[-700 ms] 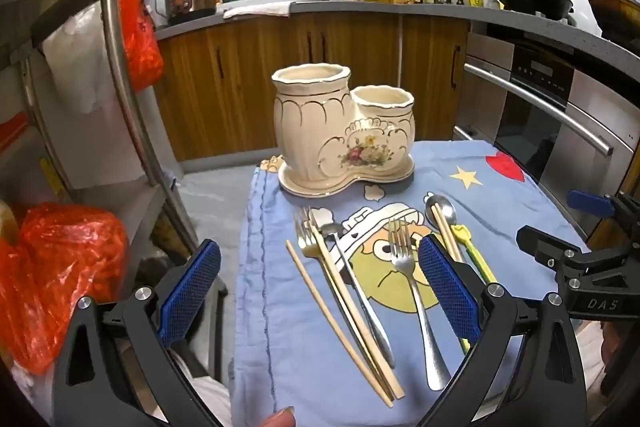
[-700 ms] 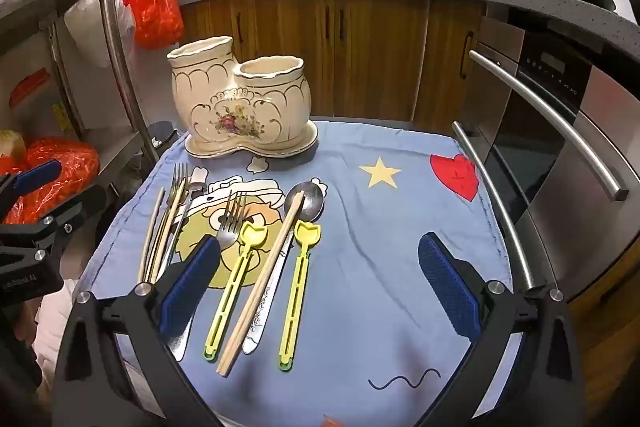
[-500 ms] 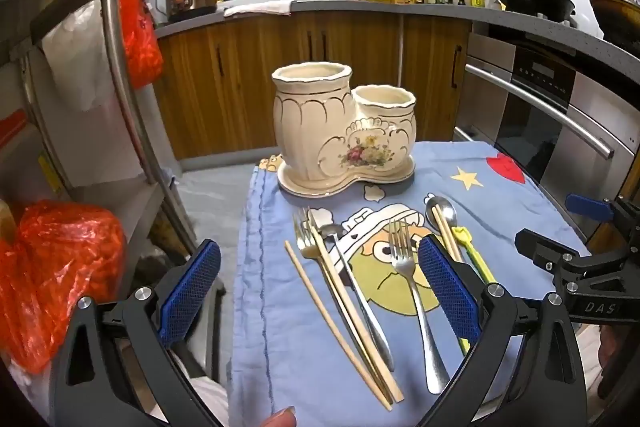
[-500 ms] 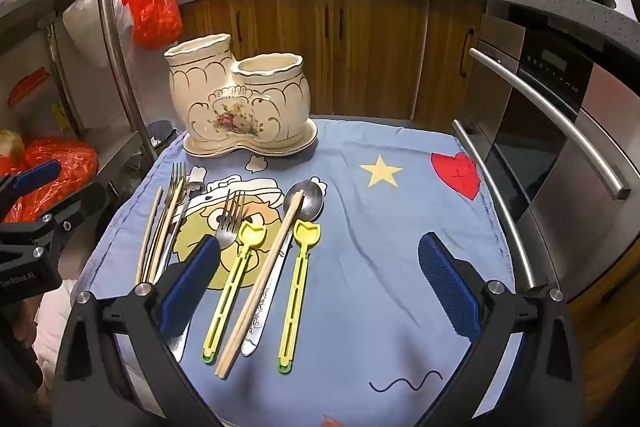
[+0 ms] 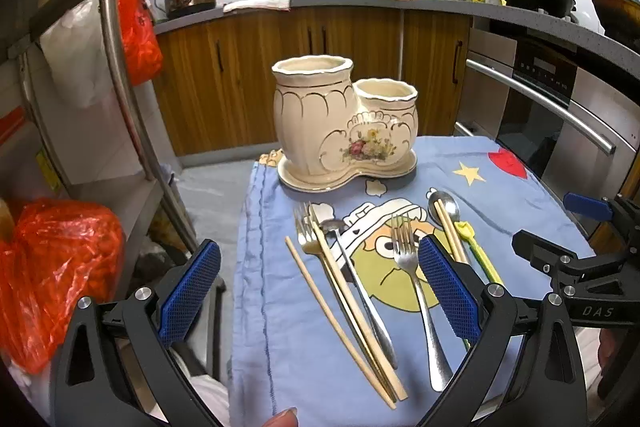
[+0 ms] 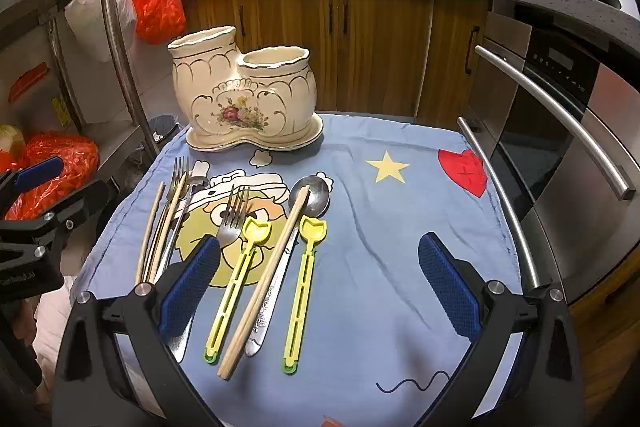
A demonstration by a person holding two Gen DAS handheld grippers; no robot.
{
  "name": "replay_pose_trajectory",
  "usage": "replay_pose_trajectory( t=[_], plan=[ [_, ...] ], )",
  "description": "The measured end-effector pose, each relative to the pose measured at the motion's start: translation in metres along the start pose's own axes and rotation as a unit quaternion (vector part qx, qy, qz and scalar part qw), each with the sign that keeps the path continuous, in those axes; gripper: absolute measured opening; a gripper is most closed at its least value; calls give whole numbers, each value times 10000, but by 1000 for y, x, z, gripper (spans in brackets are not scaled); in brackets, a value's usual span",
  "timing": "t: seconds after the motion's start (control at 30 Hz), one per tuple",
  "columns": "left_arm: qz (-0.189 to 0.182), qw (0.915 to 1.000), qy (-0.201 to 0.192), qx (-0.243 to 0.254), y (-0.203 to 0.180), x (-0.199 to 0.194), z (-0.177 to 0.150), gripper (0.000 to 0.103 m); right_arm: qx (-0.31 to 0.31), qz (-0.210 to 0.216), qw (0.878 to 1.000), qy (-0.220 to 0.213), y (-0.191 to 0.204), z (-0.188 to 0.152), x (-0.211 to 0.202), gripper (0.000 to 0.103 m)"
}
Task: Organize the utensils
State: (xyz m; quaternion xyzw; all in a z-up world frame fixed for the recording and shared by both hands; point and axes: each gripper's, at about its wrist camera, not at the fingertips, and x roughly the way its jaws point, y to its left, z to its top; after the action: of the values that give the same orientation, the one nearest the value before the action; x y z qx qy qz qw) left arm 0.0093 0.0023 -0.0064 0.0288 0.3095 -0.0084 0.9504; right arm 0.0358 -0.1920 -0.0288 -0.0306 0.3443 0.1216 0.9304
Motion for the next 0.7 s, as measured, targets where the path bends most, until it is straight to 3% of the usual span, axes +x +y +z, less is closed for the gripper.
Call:
replay_pose_trajectory(
  t=[0.7],
  plan=[
    [-10,10000,-10,27,1,-1,1,98,-9,-27,10000,40,-1,3,1,98]
  ],
)
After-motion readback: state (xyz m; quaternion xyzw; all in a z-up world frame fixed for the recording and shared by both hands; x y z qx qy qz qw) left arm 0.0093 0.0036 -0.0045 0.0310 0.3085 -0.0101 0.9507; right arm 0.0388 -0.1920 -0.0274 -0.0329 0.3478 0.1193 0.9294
